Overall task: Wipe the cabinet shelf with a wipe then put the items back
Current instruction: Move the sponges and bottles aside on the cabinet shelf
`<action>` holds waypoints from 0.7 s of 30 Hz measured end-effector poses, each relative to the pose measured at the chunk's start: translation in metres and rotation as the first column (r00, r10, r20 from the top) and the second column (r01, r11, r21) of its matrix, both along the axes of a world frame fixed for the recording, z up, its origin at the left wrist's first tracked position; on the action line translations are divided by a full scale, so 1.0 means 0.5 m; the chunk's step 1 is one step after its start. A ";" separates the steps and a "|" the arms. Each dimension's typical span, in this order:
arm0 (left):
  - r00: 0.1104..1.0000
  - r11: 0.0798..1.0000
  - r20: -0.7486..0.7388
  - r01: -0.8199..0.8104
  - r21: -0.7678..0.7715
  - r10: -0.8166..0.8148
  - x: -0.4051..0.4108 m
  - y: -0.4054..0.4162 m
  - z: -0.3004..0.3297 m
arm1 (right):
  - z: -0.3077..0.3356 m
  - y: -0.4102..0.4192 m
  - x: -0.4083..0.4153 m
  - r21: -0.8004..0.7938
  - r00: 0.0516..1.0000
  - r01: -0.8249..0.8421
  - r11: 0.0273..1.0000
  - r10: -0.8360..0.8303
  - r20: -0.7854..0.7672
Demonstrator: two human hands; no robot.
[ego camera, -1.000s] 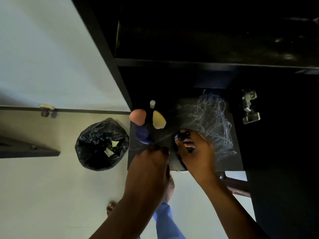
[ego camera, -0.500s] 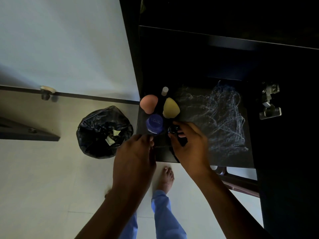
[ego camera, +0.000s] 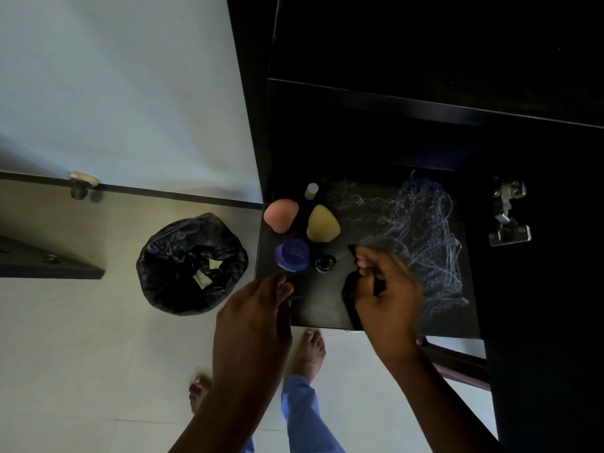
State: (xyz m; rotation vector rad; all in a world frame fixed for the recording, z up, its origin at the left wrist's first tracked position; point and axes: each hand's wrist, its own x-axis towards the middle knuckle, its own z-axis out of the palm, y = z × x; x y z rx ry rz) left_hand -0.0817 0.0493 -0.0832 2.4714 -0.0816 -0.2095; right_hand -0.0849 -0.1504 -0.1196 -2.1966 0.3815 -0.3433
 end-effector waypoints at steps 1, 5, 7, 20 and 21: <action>1.000 1.000 -0.004 -0.005 0.004 0.005 -0.002 0.002 0.001 | 0.004 -0.009 0.012 0.013 1.000 0.027 1.000 -0.027 0.000; 1.000 0.999 -0.012 -0.021 0.027 0.021 -0.004 0.005 0.003 | 0.028 -0.032 0.105 0.190 0.999 0.023 0.981 -0.015 -0.044; 0.999 0.999 -0.014 -0.038 0.031 0.038 -0.002 0.006 0.002 | 0.038 -0.037 0.163 0.236 0.994 -0.074 0.969 0.091 -0.060; 0.992 0.989 -0.010 -0.125 -0.084 0.125 -0.003 0.002 -0.021 | 0.005 -0.029 0.308 0.283 0.797 -0.522 0.805 0.578 -0.175; 0.992 0.988 -0.010 -0.128 -0.087 0.128 -0.004 0.003 -0.022 | 0.001 -0.029 0.309 0.277 0.797 -0.527 0.804 0.580 -0.166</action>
